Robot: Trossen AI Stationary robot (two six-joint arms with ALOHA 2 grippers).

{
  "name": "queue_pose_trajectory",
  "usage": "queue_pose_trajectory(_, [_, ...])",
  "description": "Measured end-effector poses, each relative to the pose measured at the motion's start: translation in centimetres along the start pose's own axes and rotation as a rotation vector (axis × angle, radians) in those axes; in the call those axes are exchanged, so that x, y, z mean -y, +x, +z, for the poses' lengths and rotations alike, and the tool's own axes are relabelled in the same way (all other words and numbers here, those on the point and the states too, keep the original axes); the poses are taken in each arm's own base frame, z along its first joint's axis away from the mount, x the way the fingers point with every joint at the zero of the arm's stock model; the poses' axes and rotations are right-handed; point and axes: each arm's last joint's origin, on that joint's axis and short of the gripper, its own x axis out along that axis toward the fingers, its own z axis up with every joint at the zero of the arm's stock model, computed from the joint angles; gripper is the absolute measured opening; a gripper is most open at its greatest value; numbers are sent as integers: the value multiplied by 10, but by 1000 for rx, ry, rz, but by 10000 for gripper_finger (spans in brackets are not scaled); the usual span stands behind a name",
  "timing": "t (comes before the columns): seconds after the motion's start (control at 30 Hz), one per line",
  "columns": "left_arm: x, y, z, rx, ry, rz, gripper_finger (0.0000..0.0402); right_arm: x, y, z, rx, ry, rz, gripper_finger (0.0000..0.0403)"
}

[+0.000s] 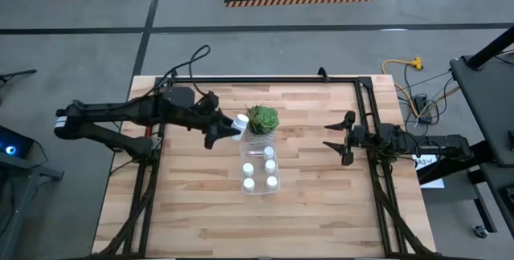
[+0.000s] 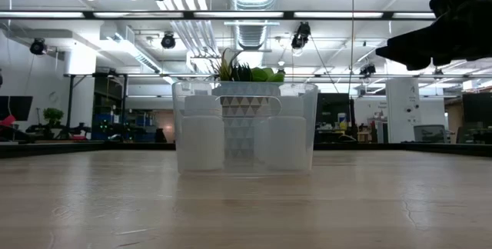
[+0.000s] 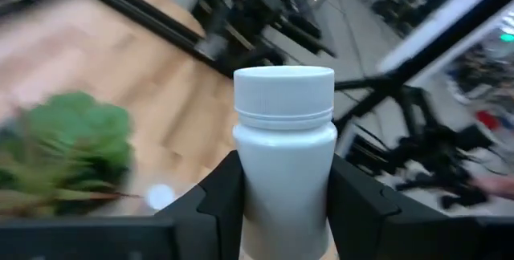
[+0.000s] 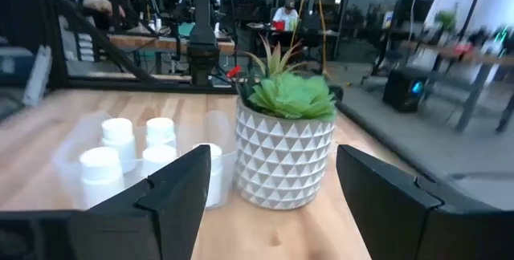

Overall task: Pick and place pill bottles into a basket
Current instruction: Put the pill bottle into the bin

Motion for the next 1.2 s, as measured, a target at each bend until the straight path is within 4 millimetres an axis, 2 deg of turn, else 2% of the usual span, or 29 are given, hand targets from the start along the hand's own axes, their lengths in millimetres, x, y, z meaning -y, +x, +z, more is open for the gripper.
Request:
queue_pose_trajectory(0.27, [5, 14, 0, -77, -68, -195, 120, 0, 0, 0, 3, -206, -4, 260])
queue_pose_trajectory(0.4, [9, 20, 4, -67, -60, -308, 119, 0, 0, 1, 6, -205, 5, 260])
queue_pose_trajectory(0.47, [12, 22, 8, -47, -58, -363, 119, 1, 0, 5, 46, -144, -23, 260])
queue_pose_trajectory(0.57, [15, 25, 11, -40, -66, -419, 119, 4, -2, 20, 202, 4, -97, 260])
queue_pose_trajectory(0.63, [15, 25, 11, -40, -68, -440, 118, 5, -5, 32, 333, 151, -92, 260])
queue_pose_trajectory(0.73, [15, 29, 10, -48, -80, -440, 118, 9, -11, 47, 523, 471, -98, 260])
queue_pose_trajectory(0.87, [12, 37, 8, -66, -92, -432, 118, 15, -18, 58, 715, 785, -162, 261])
queue_pose_trajectory(0.97, [11, 41, 8, -69, -92, -435, 118, 16, -20, 63, 788, 824, -132, 261])
queue_pose_trajectory(1.07, [10, 46, 6, -92, -96, -440, 118, 16, -17, 69, 784, 817, -136, 261])
queue_pose_trajectory(1.2, [10, 48, 4, -136, -119, -472, 118, 15, -10, 94, 766, 780, -118, 261])
